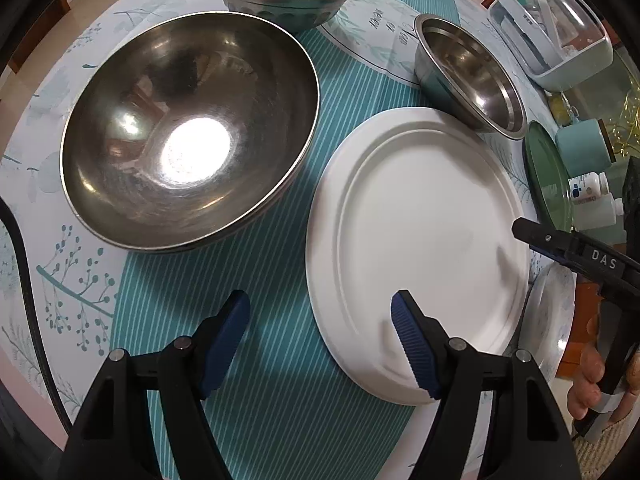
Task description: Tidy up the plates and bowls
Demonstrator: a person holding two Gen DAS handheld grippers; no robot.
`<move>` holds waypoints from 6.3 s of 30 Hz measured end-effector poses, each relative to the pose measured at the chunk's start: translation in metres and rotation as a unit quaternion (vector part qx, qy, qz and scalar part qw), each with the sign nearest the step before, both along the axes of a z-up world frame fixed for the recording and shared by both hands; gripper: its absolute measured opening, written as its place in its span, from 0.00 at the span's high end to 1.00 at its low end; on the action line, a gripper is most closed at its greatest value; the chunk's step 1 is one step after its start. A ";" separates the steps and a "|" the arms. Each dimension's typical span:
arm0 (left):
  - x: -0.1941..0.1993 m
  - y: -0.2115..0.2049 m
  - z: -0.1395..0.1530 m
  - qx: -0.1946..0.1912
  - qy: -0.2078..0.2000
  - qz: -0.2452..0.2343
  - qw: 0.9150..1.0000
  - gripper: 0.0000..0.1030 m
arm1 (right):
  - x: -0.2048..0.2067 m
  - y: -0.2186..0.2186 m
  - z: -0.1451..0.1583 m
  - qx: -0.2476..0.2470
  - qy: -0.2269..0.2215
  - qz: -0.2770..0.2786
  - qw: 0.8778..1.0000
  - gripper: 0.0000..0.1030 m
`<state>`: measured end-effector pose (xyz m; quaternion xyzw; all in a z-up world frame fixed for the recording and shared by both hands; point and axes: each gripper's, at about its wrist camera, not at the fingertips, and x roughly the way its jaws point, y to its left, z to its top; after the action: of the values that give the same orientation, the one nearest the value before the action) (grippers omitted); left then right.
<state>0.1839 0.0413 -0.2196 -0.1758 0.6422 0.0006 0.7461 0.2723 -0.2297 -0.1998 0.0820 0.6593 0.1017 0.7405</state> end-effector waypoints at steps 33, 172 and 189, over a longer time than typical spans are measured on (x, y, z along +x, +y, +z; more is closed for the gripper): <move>-0.028 0.014 0.056 -0.017 -0.037 -0.031 0.999 0.81 | -0.050 -0.016 0.038 0.031 -0.025 -0.003 0.999 0.82; -0.133 -0.050 0.241 0.079 -0.300 -0.266 0.913 0.19 | -0.326 0.018 0.212 -0.126 -0.270 -0.197 0.934 0.45; -0.050 -0.188 0.162 0.081 -0.196 -0.280 0.936 0.18 | -0.236 -0.124 0.139 -0.101 -0.167 -0.200 0.960 0.45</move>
<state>0.1338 -0.1470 -0.0575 0.0761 0.5044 -0.1908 0.8387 0.0361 -0.3533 -0.0612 0.1185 0.5032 -0.1030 0.8498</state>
